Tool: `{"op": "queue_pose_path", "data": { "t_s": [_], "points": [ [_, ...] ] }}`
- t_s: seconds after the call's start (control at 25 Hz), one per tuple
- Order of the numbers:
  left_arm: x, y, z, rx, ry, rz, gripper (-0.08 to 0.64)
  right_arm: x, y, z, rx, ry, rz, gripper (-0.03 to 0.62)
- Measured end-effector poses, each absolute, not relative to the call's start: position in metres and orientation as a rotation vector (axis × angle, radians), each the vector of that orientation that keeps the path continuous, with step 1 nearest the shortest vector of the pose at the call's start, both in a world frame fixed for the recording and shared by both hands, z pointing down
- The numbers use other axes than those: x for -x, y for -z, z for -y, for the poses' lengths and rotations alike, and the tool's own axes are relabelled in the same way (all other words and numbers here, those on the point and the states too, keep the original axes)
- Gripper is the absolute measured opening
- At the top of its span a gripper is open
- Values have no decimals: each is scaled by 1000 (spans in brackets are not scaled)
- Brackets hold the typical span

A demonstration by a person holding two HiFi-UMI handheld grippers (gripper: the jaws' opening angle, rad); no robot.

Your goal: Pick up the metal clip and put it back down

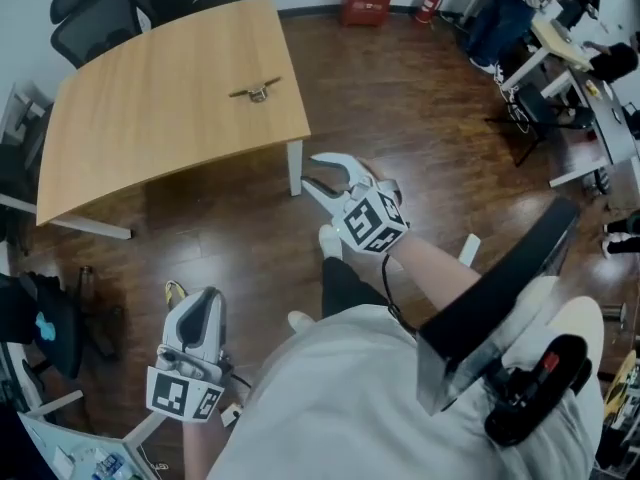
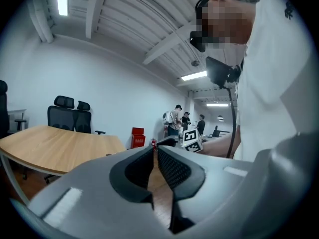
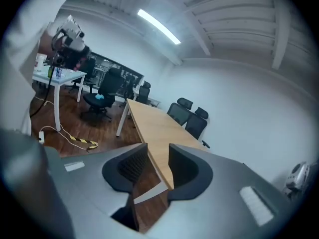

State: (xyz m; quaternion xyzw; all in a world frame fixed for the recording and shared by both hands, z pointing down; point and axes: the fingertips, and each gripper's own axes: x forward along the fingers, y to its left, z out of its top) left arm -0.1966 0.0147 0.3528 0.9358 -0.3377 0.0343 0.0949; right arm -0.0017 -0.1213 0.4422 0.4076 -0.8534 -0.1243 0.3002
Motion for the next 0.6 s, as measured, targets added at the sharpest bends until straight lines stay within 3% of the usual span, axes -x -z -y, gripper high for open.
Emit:
{"op": "queue_pose_path", "data": {
  "t_s": [0.36, 0.6],
  "points": [
    [172, -356, -72, -2861, -72, 899, 15, -1, -401, -38, -1154, 239, 2362, 135],
    [103, -346, -125, -2882, -64, 859, 15, -42, -377, -116, -1162, 237, 2428, 135]
  ]
}}
